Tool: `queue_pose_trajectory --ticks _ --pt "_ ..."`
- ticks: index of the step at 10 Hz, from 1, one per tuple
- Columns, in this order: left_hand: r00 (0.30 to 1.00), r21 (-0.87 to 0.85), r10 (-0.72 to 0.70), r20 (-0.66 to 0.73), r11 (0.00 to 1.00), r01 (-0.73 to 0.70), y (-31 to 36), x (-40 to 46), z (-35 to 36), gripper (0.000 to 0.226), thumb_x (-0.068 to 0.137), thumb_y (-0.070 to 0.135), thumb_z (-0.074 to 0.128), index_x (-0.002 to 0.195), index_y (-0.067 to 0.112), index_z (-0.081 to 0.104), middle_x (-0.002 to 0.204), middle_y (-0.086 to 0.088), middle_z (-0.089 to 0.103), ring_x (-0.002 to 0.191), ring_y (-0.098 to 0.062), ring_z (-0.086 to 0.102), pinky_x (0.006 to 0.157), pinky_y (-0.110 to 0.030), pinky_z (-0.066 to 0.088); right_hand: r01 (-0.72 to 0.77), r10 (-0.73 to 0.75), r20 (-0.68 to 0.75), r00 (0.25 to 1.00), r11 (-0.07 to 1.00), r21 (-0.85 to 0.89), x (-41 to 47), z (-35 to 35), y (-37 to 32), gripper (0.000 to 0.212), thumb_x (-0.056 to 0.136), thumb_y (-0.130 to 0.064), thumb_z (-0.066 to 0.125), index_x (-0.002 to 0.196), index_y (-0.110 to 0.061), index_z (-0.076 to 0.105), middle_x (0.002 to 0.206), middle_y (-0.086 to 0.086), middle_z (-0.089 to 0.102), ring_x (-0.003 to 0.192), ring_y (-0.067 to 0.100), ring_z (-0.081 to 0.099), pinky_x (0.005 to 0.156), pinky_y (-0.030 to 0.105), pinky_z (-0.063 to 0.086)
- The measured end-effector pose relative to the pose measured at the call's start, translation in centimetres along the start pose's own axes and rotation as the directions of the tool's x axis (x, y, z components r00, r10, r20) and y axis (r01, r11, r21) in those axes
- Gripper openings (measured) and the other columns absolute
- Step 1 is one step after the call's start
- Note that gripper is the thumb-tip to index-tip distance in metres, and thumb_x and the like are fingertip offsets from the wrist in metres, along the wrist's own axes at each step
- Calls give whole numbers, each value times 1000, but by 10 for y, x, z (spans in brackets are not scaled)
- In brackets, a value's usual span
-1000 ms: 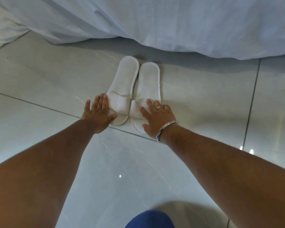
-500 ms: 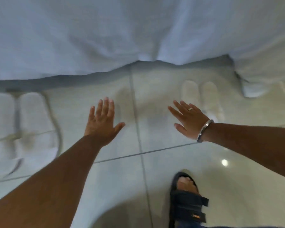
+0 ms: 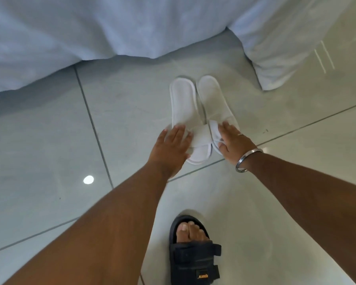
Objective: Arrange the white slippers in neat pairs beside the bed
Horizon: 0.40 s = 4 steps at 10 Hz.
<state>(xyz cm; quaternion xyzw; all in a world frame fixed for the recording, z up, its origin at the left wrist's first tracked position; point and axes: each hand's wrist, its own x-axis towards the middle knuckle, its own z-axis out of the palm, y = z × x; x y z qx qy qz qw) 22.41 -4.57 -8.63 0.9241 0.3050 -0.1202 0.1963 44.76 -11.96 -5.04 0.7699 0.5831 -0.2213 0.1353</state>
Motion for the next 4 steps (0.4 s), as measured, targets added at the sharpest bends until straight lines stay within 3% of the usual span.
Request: queue_pose_trajectory --ticks 2,3,4 --pt "1000 18 -24 1 1000 24 20 0 6 70 102 45 30 157 17 -3 165 -13 -6 151 -29 -8 120 -55 4 8 -9 -21 1000 996 -86 5 5 11 64 93 -27 45 150 -9 20 160 16 16 144 35 23 110 47 30" --pt "999 11 -28 23 1000 28 20 0 6 72 102 48 28 156 17 -8 165 -13 -12 151 -29 -14 120 -58 1 -23 19 -29 999 993 -118 4 9 8 66 93 -30 45 150 -10 19 160 15 15 144 35 22 110 51 28" --pt "997 3 -36 61 999 36 9 -18 1 74 100 55 23 155 24 -15 162 -9 -23 149 -28 -21 119 -57 -8 -54 36 -132 991 989 -139 -7 2 -1 72 89 -33 51 150 -12 19 160 16 15 144 38 21 111 56 21"
